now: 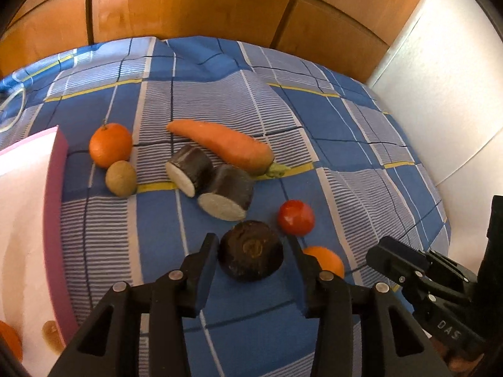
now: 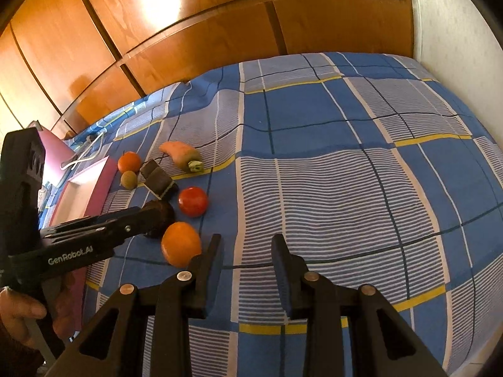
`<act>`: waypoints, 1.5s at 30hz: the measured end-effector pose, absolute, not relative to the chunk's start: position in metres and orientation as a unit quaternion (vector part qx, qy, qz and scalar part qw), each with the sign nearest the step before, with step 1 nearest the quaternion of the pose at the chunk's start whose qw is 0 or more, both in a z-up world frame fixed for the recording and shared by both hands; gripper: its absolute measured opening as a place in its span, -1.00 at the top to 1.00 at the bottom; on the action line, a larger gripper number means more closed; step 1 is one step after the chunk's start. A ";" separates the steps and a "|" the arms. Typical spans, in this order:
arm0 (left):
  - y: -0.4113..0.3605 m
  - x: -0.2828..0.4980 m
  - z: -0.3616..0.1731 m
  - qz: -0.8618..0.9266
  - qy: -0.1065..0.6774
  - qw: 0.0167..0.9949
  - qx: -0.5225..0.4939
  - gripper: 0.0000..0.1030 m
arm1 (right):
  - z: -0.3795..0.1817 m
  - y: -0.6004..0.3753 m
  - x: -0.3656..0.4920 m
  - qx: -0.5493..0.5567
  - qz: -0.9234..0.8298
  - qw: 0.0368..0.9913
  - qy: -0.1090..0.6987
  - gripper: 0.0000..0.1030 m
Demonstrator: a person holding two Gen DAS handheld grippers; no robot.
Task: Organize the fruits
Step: 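Grasp the dark round fruit with the left tool, then place the dark fruit in the tray with the left tool while the right tool grasps the carrot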
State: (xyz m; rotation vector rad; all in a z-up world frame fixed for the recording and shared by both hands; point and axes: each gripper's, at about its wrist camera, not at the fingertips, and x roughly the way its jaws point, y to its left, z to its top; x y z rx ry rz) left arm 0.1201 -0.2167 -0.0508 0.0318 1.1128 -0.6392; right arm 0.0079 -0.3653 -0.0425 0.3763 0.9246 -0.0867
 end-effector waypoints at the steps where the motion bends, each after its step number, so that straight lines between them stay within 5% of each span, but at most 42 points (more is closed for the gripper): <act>1: -0.217 0.121 -0.053 -0.298 0.520 0.800 0.011 0.14 | -0.043 -0.366 0.008 0.181 -0.043 0.877 0.443 0.39; 18: -0.162 0.108 -0.058 -0.254 0.496 0.830 -0.022 0.15 | -0.031 -0.351 0.053 0.157 0.008 0.885 0.438 0.39; 33: -0.160 0.113 -0.063 -0.255 0.497 0.829 -0.034 0.15 | -0.048 -0.315 0.168 0.023 0.103 0.852 0.512 0.34; 45: -0.149 0.111 -0.044 -0.252 0.485 0.836 -0.048 0.16 | -0.055 -0.299 0.174 -0.050 0.099 0.844 0.524 0.38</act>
